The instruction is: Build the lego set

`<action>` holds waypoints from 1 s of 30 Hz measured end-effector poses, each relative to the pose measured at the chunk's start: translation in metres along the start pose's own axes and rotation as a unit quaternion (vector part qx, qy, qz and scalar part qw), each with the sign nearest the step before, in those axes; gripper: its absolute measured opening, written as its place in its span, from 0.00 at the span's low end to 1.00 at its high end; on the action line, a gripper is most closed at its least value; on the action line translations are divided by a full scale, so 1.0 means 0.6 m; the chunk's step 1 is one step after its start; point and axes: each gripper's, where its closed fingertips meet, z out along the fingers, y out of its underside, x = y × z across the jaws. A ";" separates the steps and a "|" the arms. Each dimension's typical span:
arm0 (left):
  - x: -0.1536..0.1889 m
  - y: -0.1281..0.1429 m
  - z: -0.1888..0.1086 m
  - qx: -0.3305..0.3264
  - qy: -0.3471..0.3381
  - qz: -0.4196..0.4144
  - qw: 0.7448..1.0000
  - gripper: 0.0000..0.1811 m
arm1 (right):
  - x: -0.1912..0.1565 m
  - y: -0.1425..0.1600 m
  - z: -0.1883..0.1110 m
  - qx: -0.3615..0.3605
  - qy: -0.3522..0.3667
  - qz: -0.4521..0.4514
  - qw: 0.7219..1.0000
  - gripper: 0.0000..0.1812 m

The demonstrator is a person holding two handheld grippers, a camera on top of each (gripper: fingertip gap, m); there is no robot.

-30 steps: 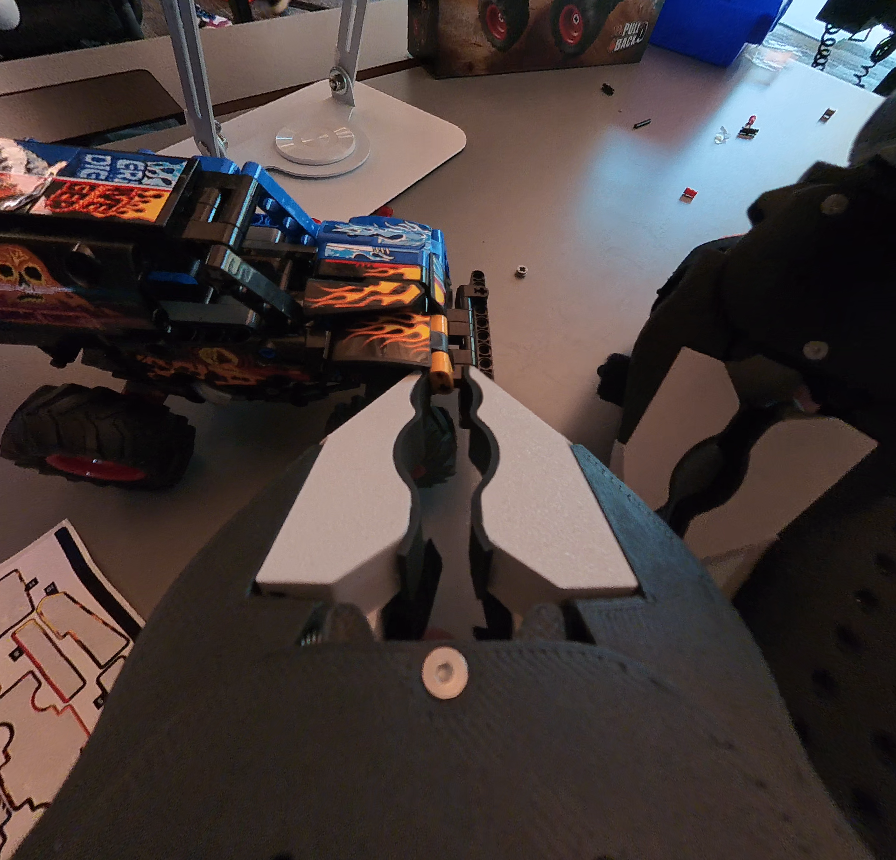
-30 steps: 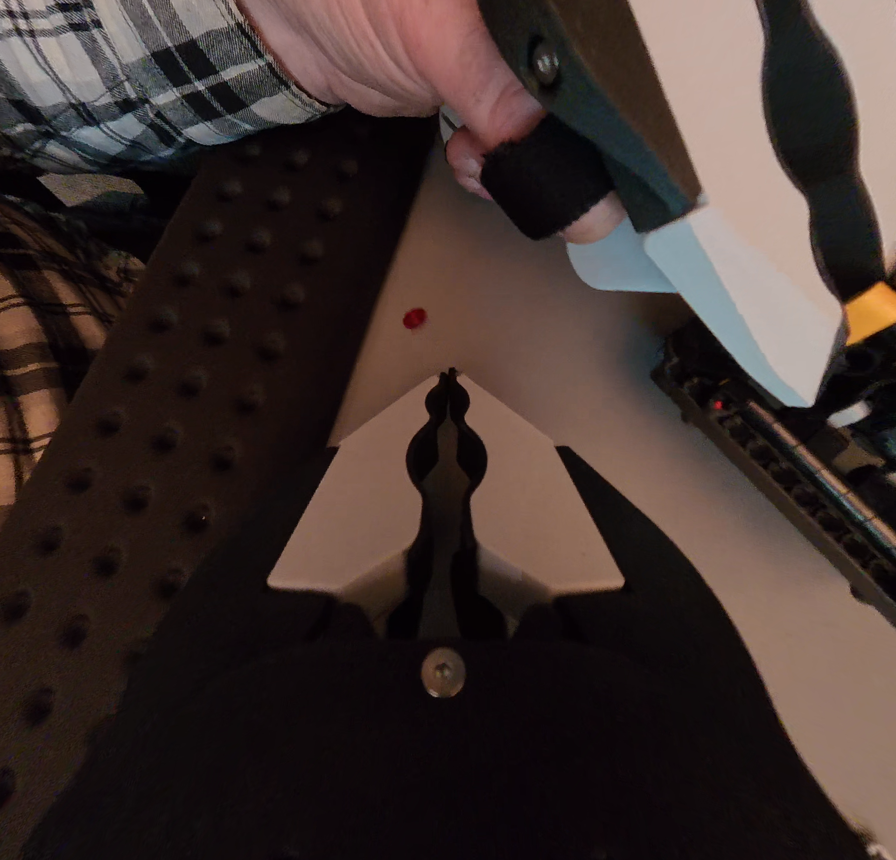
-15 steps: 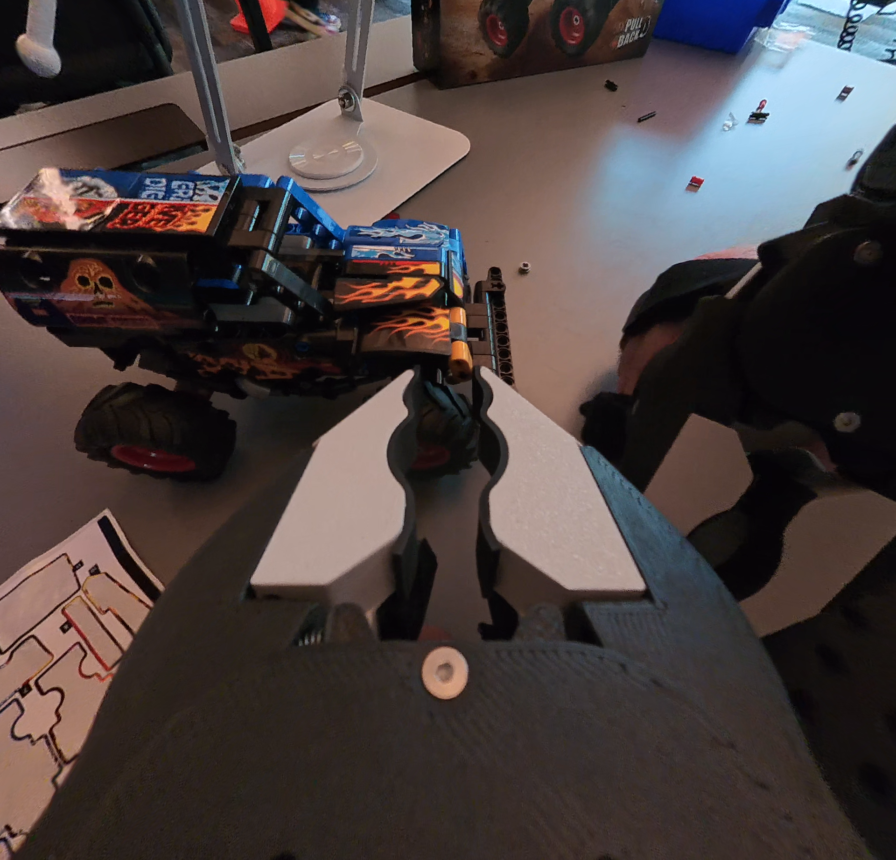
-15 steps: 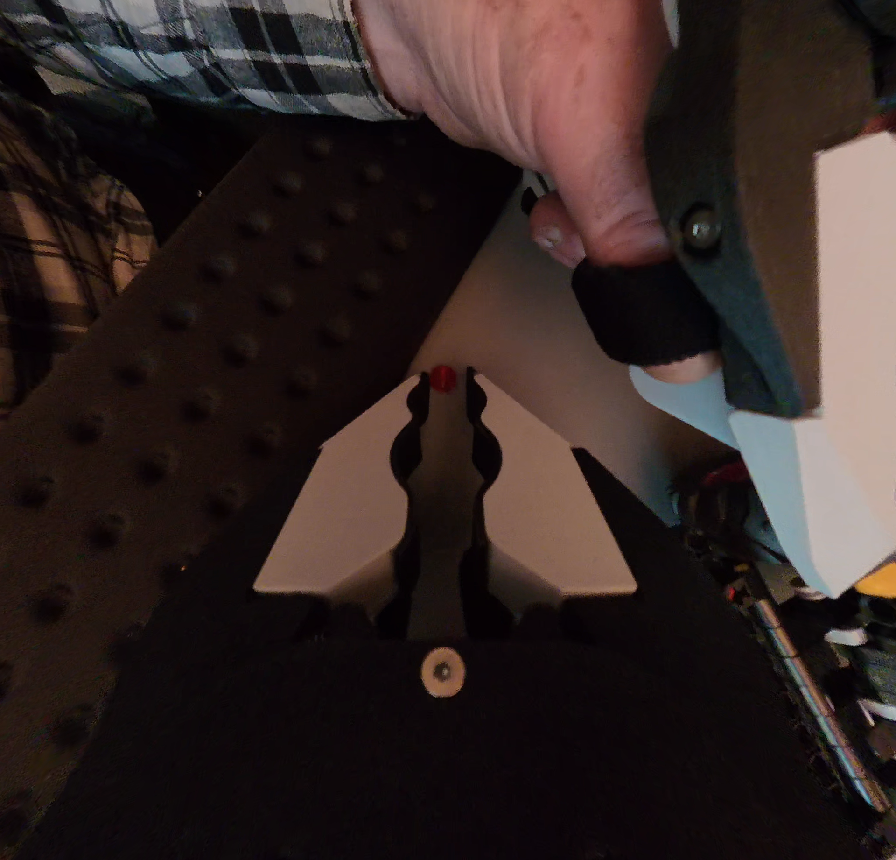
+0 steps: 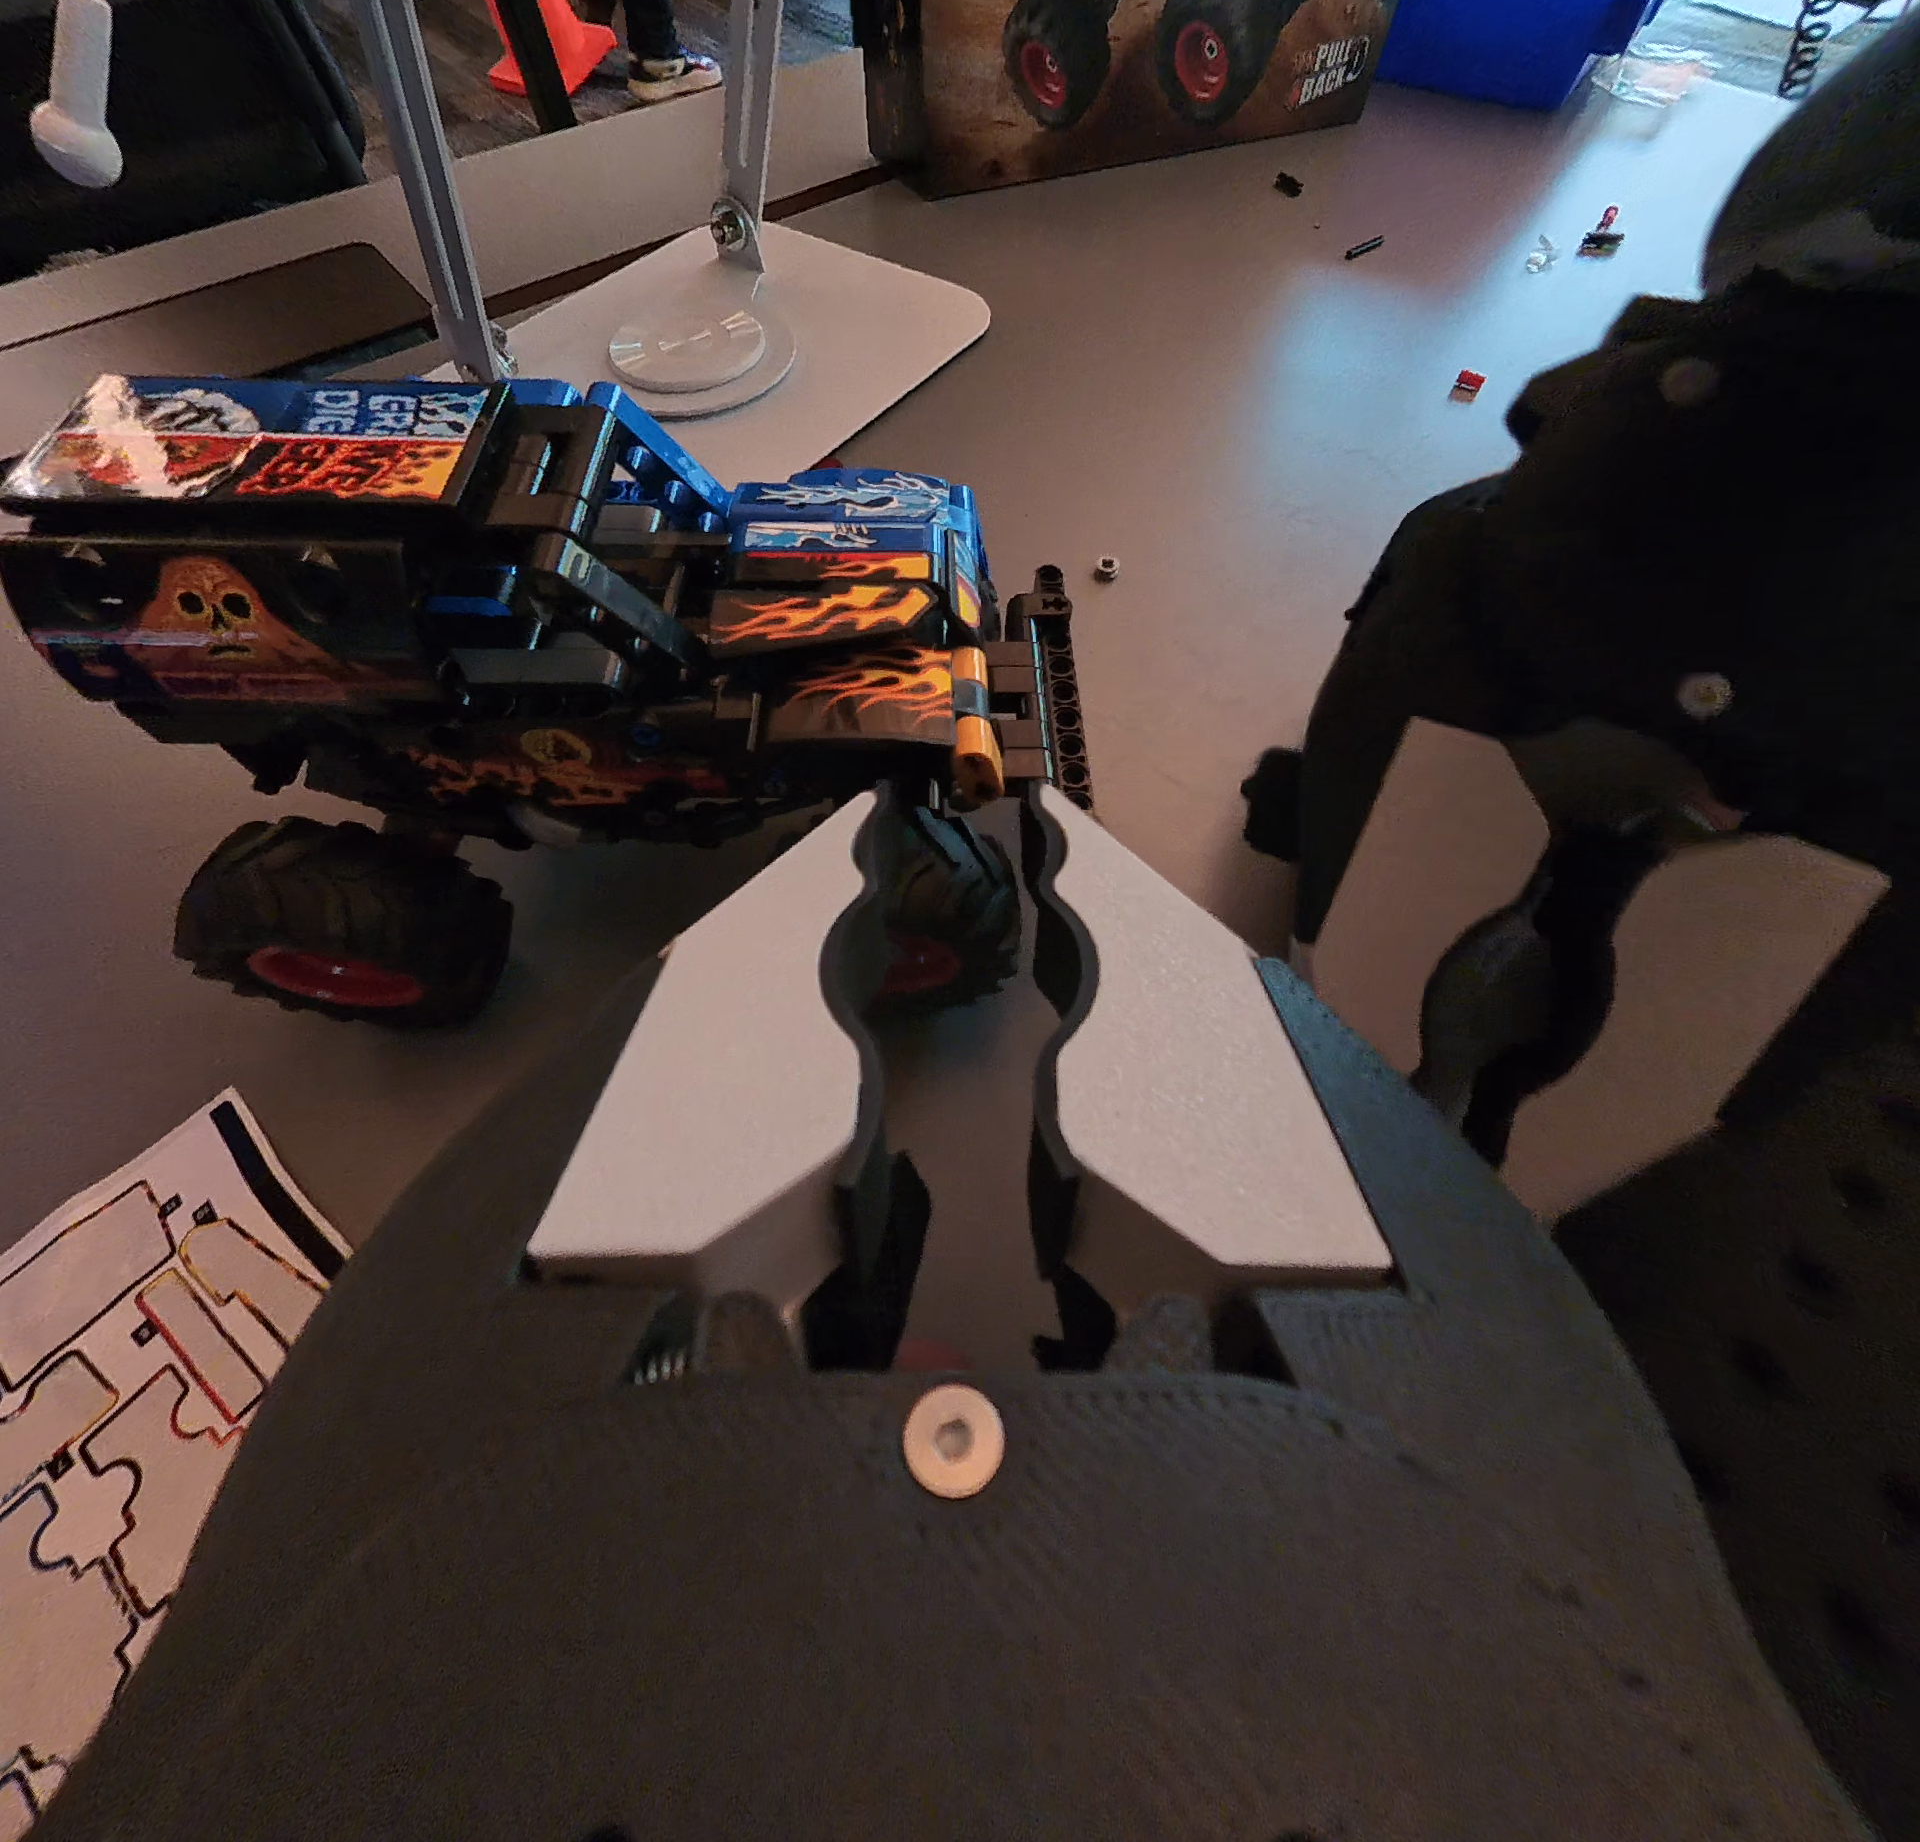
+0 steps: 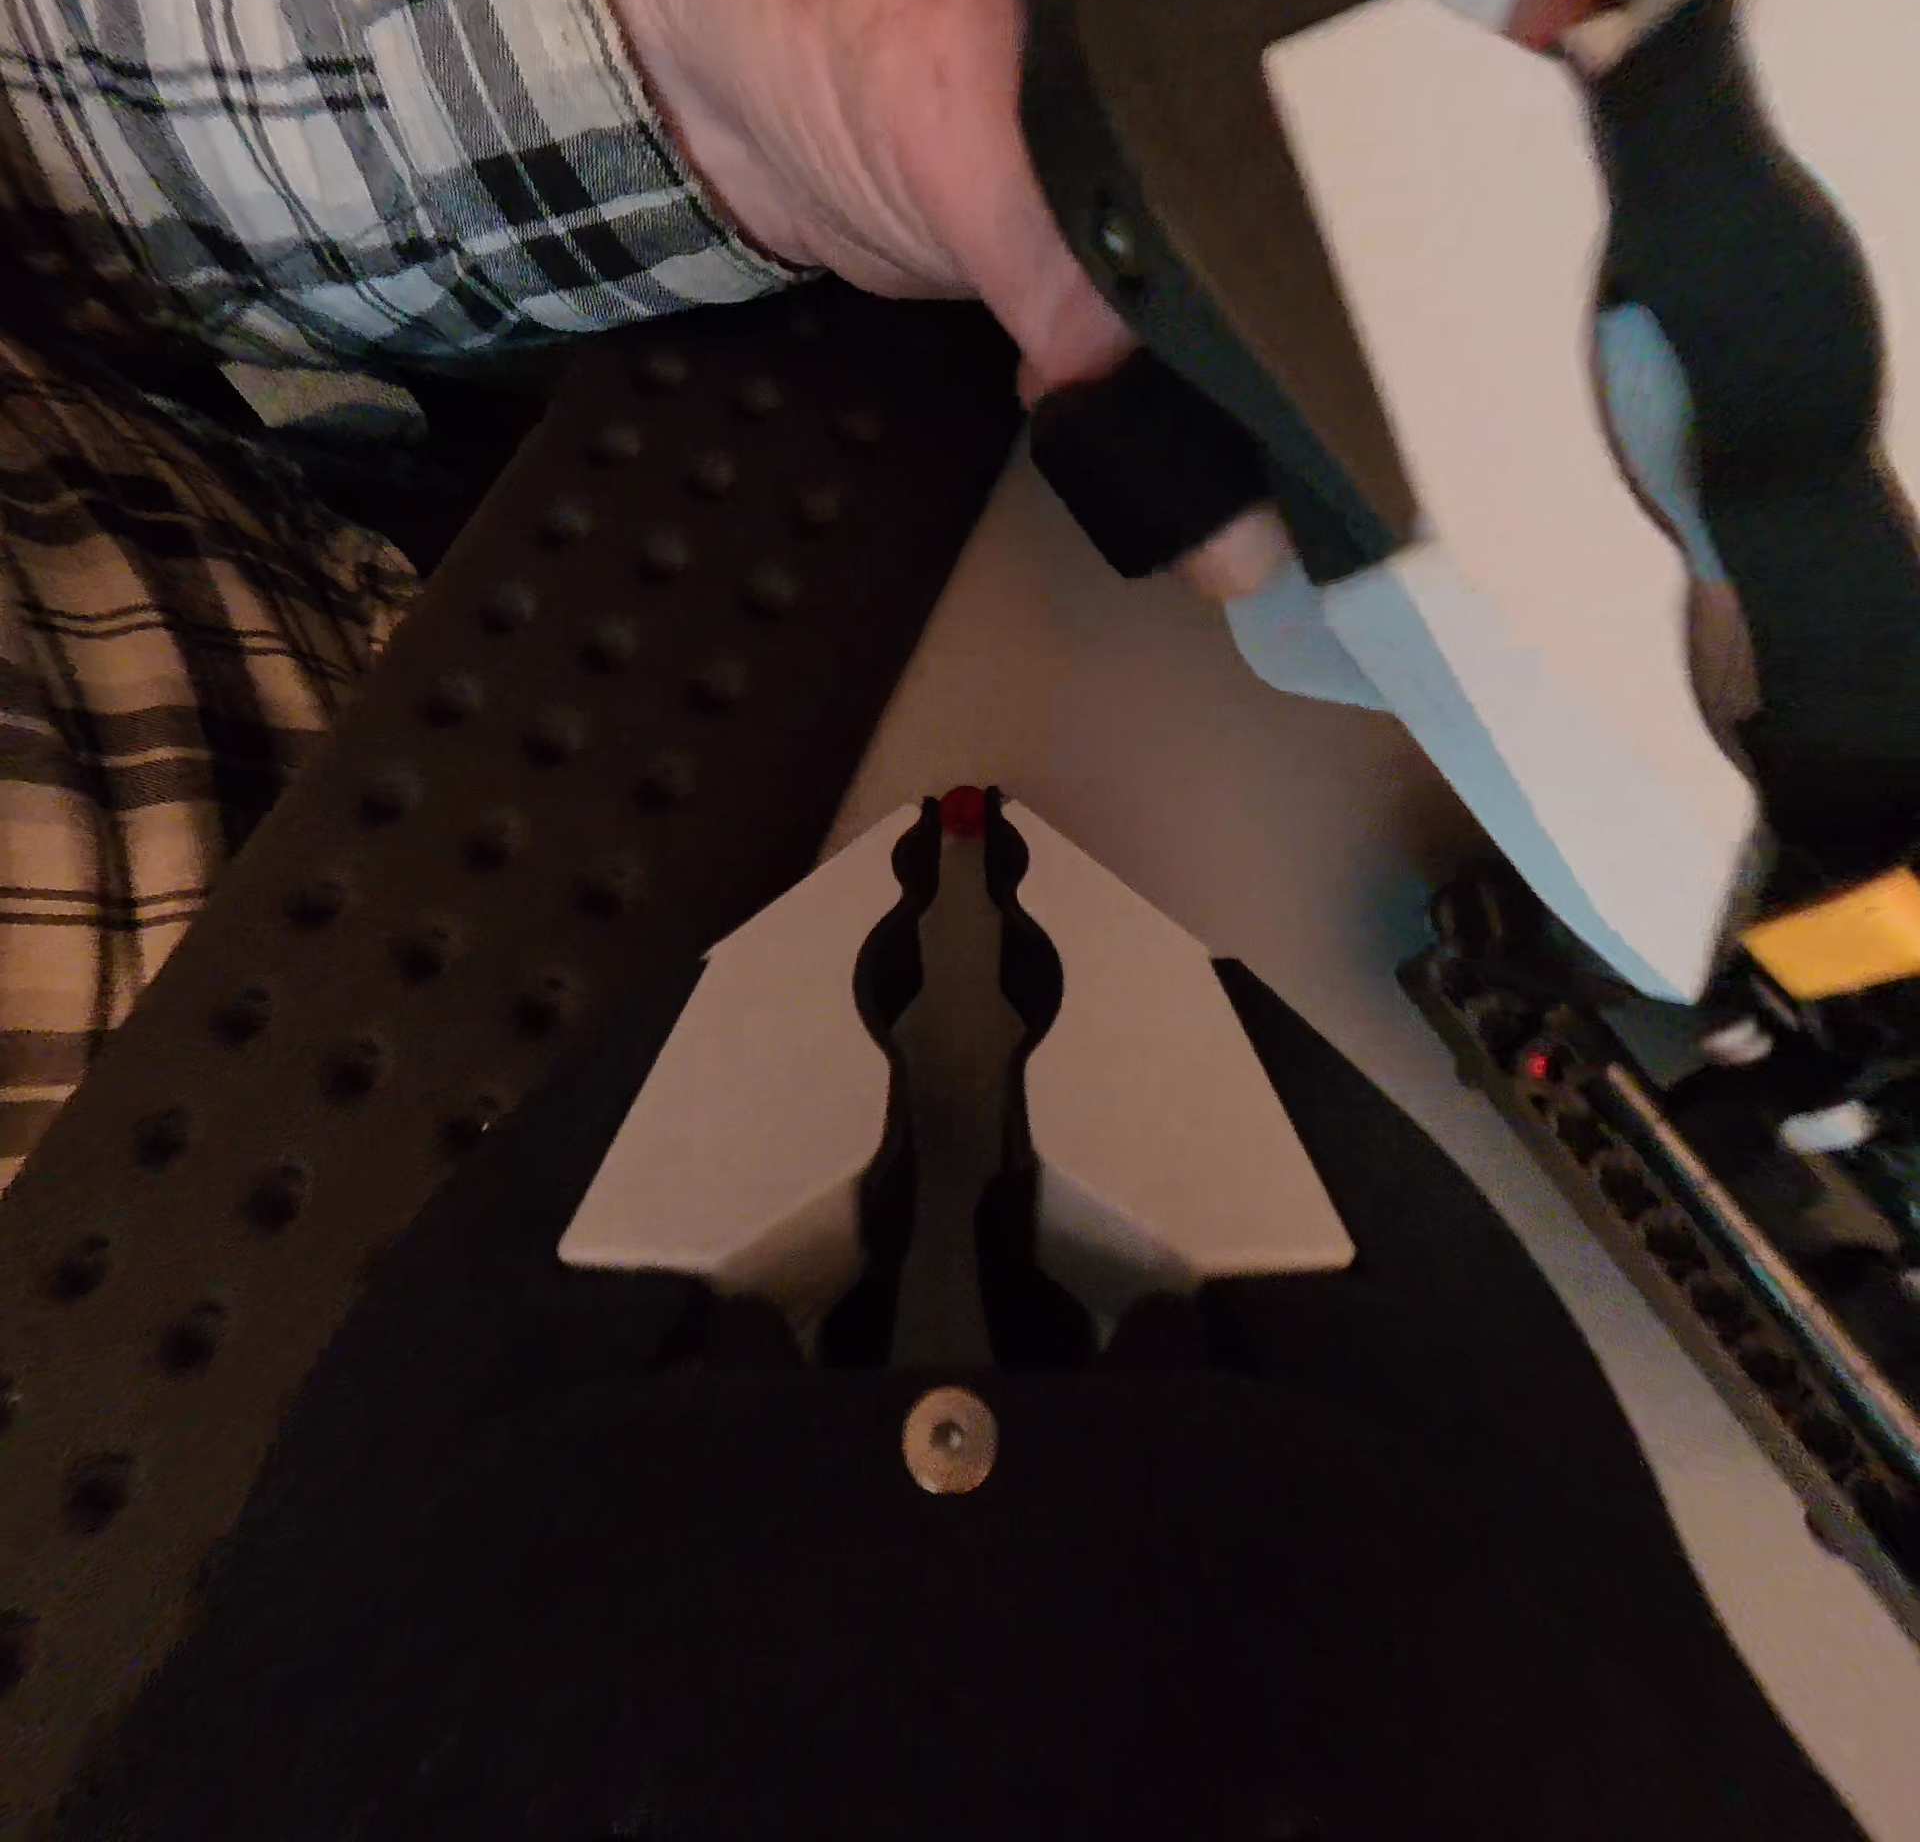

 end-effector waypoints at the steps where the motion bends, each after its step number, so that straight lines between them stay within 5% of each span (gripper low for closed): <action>1: 0.002 0.000 -0.002 0.001 0.000 0.003 1.000 0.14 | 0.001 0.000 -0.007 0.008 -0.002 0.013 1.000 0.04; 9: -0.003 0.000 -0.027 0.000 -0.084 0.053 0.995 0.19 | 0.051 0.020 -0.078 0.060 0.040 0.085 0.994 0.03; 13: 0.038 0.001 -0.041 0.003 -0.070 0.092 0.993 0.19 | 0.062 0.018 -0.099 0.097 0.027 0.118 0.988 0.03; 17: 0.103 0.021 -0.042 -0.014 -0.016 0.181 0.983 0.16 | 0.059 0.016 -0.105 0.115 0.001 0.137 0.984 0.03; 30: 0.108 0.019 -0.014 -0.015 -0.108 0.348 0.931 0.03 | 0.053 0.006 -0.120 0.154 -0.073 0.198 0.965 0.03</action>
